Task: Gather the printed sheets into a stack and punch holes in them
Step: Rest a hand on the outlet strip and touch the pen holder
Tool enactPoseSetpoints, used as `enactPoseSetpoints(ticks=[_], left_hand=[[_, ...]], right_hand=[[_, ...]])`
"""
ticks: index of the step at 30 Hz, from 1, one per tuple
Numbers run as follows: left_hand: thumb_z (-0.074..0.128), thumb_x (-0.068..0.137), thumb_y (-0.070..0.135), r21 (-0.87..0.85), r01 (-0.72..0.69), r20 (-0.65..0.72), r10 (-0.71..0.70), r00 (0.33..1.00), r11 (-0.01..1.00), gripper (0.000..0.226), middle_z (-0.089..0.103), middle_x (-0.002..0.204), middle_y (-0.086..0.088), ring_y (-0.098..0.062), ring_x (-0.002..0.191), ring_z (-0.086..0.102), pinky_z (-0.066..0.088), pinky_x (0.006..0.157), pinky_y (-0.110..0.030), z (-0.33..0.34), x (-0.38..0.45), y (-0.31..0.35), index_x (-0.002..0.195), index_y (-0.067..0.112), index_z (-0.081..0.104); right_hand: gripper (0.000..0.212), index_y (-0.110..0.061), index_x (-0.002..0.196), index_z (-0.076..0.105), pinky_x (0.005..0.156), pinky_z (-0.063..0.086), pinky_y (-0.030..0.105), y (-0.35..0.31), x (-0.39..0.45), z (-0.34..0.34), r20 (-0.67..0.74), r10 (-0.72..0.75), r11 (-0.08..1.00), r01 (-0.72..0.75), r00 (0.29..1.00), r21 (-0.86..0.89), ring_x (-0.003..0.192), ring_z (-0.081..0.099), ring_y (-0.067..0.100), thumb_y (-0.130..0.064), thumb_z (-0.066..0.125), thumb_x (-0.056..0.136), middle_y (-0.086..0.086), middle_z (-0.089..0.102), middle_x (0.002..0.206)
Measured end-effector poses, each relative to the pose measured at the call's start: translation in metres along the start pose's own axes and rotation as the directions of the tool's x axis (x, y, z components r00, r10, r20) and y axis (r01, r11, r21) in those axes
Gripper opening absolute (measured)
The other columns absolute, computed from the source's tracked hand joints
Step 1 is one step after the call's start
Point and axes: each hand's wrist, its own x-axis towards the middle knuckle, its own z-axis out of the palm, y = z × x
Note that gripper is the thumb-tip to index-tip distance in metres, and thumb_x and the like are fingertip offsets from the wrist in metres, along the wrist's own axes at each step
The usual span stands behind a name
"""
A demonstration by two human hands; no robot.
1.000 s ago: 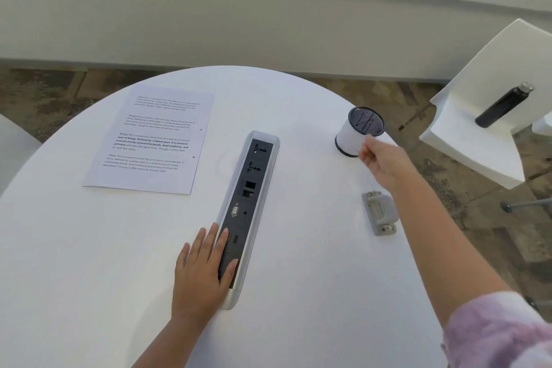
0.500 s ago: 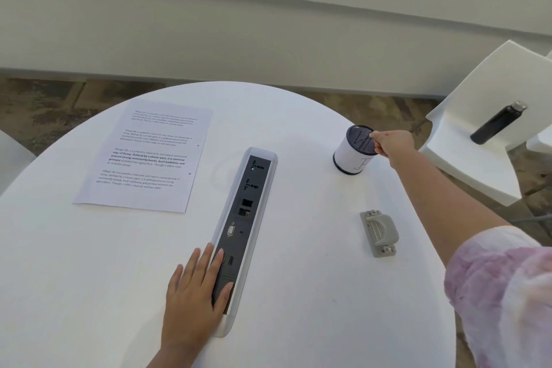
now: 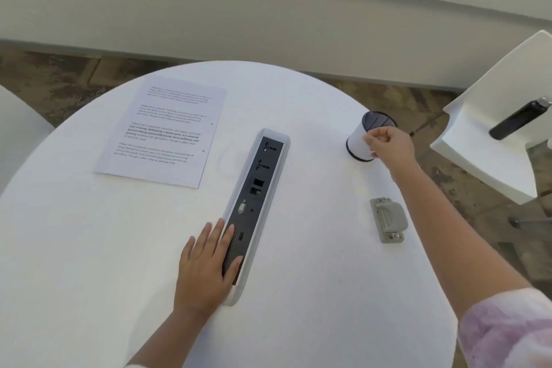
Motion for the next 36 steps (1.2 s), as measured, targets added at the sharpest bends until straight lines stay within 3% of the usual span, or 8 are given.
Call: enactPoseSetpoints(ticks=[3, 8, 11, 13, 19, 26, 32, 36], left_hand=[[0.016, 0.093, 0.054, 0.016, -0.002, -0.010, 0.002, 1.000, 1.000, 0.060, 0.042, 0.146, 0.002, -0.016, 0.136, 0.030, 0.016, 0.111, -0.035, 0.001, 0.000, -0.001, 0.138, 0.024, 0.042], [0.018, 0.093, 0.053, 0.032, -0.016, -0.028, 0.017, 0.999, 0.999, 0.059, 0.041, 0.146, 0.002, -0.019, 0.135, 0.035, 0.021, 0.109, -0.039, 0.003, 0.000, -0.001, 0.138, 0.024, 0.042], [0.031, 0.091, 0.047, 0.026, -0.021, -0.066, 0.022, 0.998, 0.999, 0.054, 0.043, 0.145, 0.001, -0.020, 0.134, 0.038, 0.022, 0.109, -0.039, 0.005, 0.000, 0.000, 0.137, 0.023, 0.044], [0.036, 0.089, 0.042, 0.026, -0.009, -0.096, 0.012, 0.995, 1.000, 0.051, 0.046, 0.143, -0.001, -0.021, 0.131, 0.042, 0.025, 0.106, -0.040, 0.005, 0.001, 0.002, 0.135, 0.022, 0.047], [0.034, 0.088, 0.044, 0.070, 0.012, -0.053, -0.008, 0.999, 0.997, 0.056, 0.050, 0.139, -0.008, -0.031, 0.124, 0.050, 0.041, 0.096, -0.047, 0.005, 0.031, 0.017, 0.132, 0.013, 0.049], [0.028, 0.089, 0.048, 0.047, -0.009, -0.056, 0.012, 0.998, 0.999, 0.064, 0.037, 0.149, -0.005, -0.026, 0.137, 0.034, 0.025, 0.109, -0.048, 0.011, 0.046, 0.018, 0.142, 0.014, 0.035], [0.026, 0.088, 0.049, 0.037, 0.003, -0.058, -0.001, 0.998, 0.999, 0.064, 0.035, 0.150, -0.003, -0.024, 0.138, 0.031, 0.022, 0.110, -0.046, 0.012, 0.045, 0.017, 0.142, 0.016, 0.034], [0.025, 0.088, 0.050, 0.033, 0.005, -0.067, -0.003, 0.998, 0.999, 0.065, 0.034, 0.151, -0.002, -0.024, 0.139, 0.029, 0.020, 0.111, -0.046, 0.013, 0.045, 0.017, 0.143, 0.017, 0.033]], right_hand=[[0.009, -0.013, 0.090, 0.061, 0.081, 0.053, 0.043, 0.021, -0.041, 0.015, 0.150, -0.019, 0.999, 0.025, 0.989, -0.034, 0.063, 0.055, 0.018, -0.013, 0.066, 0.083, -0.003, 0.052, 0.063], [0.015, -0.021, 0.077, 0.061, 0.075, 0.053, 0.041, 0.071, -0.106, 0.024, 0.290, 0.100, 0.983, -0.049, 0.952, -0.177, 0.065, 0.054, 0.019, -0.008, 0.065, 0.081, -0.004, 0.054, 0.063], [0.020, -0.016, 0.084, 0.065, 0.063, 0.043, 0.025, 0.094, -0.142, 0.019, 0.262, 0.146, 0.961, -0.074, 0.954, -0.267, 0.070, 0.055, 0.018, 0.001, 0.059, 0.077, -0.002, 0.059, 0.072], [0.022, -0.014, 0.087, 0.065, 0.069, 0.040, 0.023, 0.103, -0.161, 0.014, 0.245, 0.165, 0.949, -0.086, 0.955, -0.304, 0.078, 0.059, 0.019, 0.003, 0.059, 0.074, 0.003, 0.064, 0.083], [0.014, -0.016, 0.085, 0.063, 0.055, 0.037, 0.011, 0.122, -0.191, 0.010, 0.271, 0.237, 0.912, -0.118, 0.933, -0.394, 0.071, 0.056, 0.007, -0.007, 0.063, 0.075, 0.003, 0.065, 0.089], [0.011, -0.016, 0.089, 0.063, 0.072, 0.047, 0.024, 0.124, -0.205, 0.016, 0.259, 0.162, 0.903, -0.037, 0.952, -0.427, 0.077, 0.058, 0.012, -0.019, 0.067, 0.079, 0.000, 0.062, 0.087], [0.008, -0.015, 0.086, 0.064, 0.068, 0.038, 0.022, 0.123, -0.202, 0.021, 0.255, 0.034, 0.855, 0.104, 0.966, -0.508, 0.076, 0.054, 0.013, -0.021, 0.060, 0.087, -0.001, 0.060, 0.085], [0.010, -0.013, 0.085, 0.065, 0.068, 0.037, 0.022, 0.119, -0.184, 0.027, 0.188, 0.038, 0.900, 0.048, 0.981, -0.433, 0.076, 0.054, 0.013, -0.022, 0.061, 0.086, -0.003, 0.059, 0.081]])
